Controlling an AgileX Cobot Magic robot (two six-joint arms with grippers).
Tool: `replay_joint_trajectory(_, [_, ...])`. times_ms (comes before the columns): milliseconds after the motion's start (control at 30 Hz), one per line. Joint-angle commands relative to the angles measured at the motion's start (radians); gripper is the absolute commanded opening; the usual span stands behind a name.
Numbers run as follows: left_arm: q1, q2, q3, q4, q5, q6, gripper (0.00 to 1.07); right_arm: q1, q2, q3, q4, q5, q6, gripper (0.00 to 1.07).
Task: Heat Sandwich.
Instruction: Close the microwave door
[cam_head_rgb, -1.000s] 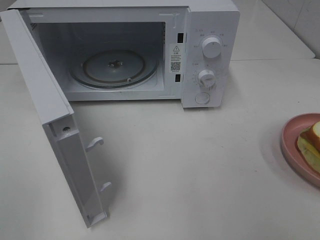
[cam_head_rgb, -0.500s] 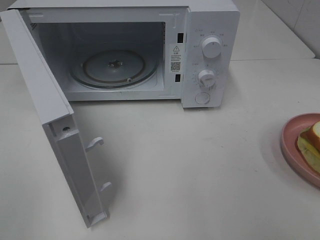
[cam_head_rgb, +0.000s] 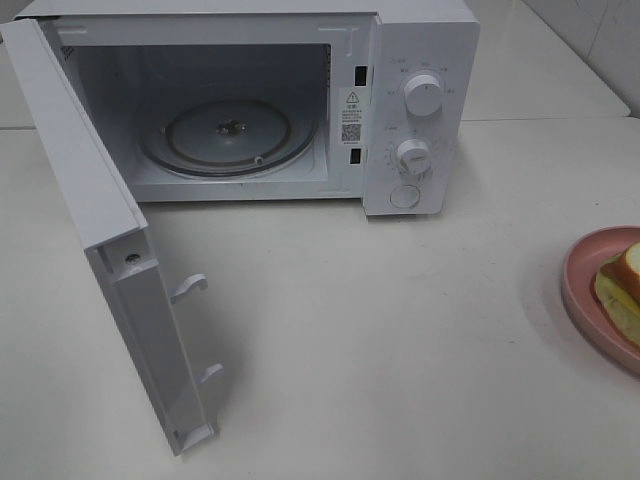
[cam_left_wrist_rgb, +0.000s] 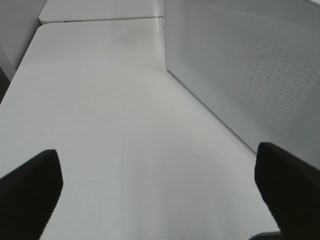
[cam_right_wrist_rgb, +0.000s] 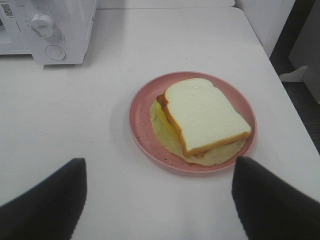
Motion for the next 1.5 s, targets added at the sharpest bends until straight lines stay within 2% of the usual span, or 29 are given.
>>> replay_joint_trajectory(33, [0.001,-0.02,0.002,-0.013,-0.011,-0.009,1.03,-0.007,-0.027,0.002,0.001,-0.002,-0.008,0.76])
replay_joint_trajectory(267, [0.001,0.041,-0.033,-0.013,-0.047,-0.009,1.01,-0.007,-0.027,0.002,0.001,-0.002,-0.008,0.76])
replay_joint_trajectory(500, [0.001,0.172,-0.039,-0.013,-0.146,-0.009,0.88,-0.007,-0.027,0.002,0.001,-0.002,-0.008,0.76])
replay_joint_trajectory(567, [0.001,0.205,-0.039,-0.013,-0.187,-0.009,0.79,-0.007,-0.027,0.002,0.001,-0.002,-0.008,0.76])
replay_joint_trajectory(633, [0.001,0.245,-0.039,-0.013,-0.242,-0.009,0.62,-0.007,-0.027,0.002,0.001,-0.002,-0.007,0.76])
replay_joint_trajectory(667, [0.001,0.245,-0.039,-0.013,-0.242,-0.009,0.62,-0.007,-0.027,0.002,0.001,-0.002,-0.007,0.76])
replay_joint_trajectory(700, [0.001,0.257,-0.039,-0.013,-0.258,-0.009,0.56,-0.007,-0.027,0.002,0.001,-0.002,-0.007,0.76])
replay_joint_trajectory(733, [0.001,0.283,-0.039,-0.012,-0.289,-0.009,0.44,-0.007,-0.027,0.002,0.001,-0.002,-0.007,0.76])
replay_joint_trajectory(800, [0.001,0.309,-0.039,0.0,-0.323,-0.009,0.3,-0.007,-0.027,0.002,0.001,-0.002,-0.007,0.76])
replay_joint_trajectory(833, [0.001,0.309,-0.039,0.0,-0.323,-0.009,0.3,-0.007,-0.027,0.002,0.001,-0.002,-0.007,0.76])
replay_joint_trajectory(867, [0.001,0.325,-0.039,0.011,-0.338,-0.009,0.23,-0.007,-0.027,0.002,0.001,-0.002,-0.007,0.76])
replay_joint_trajectory(900, [0.001,0.355,-0.038,0.032,-0.36,-0.009,0.1,-0.007,-0.027,0.002,0.001,-0.002,-0.007,0.76])
replay_joint_trajectory(967, [0.001,0.383,-0.03,0.043,-0.396,-0.009,0.0,-0.007,-0.027,0.002,0.001,-0.002,-0.007,0.76])
replay_joint_trajectory(1167, [0.001,0.426,0.042,0.031,-0.573,-0.007,0.0,-0.007,-0.027,0.002,0.001,-0.002,-0.007,0.76])
replay_joint_trajectory(1233, [0.001,0.445,0.104,0.027,-0.699,-0.006,0.0,-0.007,-0.027,0.002,0.001,-0.002,-0.007,0.76])
replay_joint_trajectory(1300, [0.001,0.453,0.125,0.027,-0.731,-0.006,0.0,-0.007,-0.027,0.002,0.001,-0.002,-0.007,0.76])
replay_joint_trajectory(1500, [0.001,0.511,0.26,0.027,-0.993,-0.006,0.0,-0.007,-0.027,0.002,0.001,-0.002,-0.007,0.76])
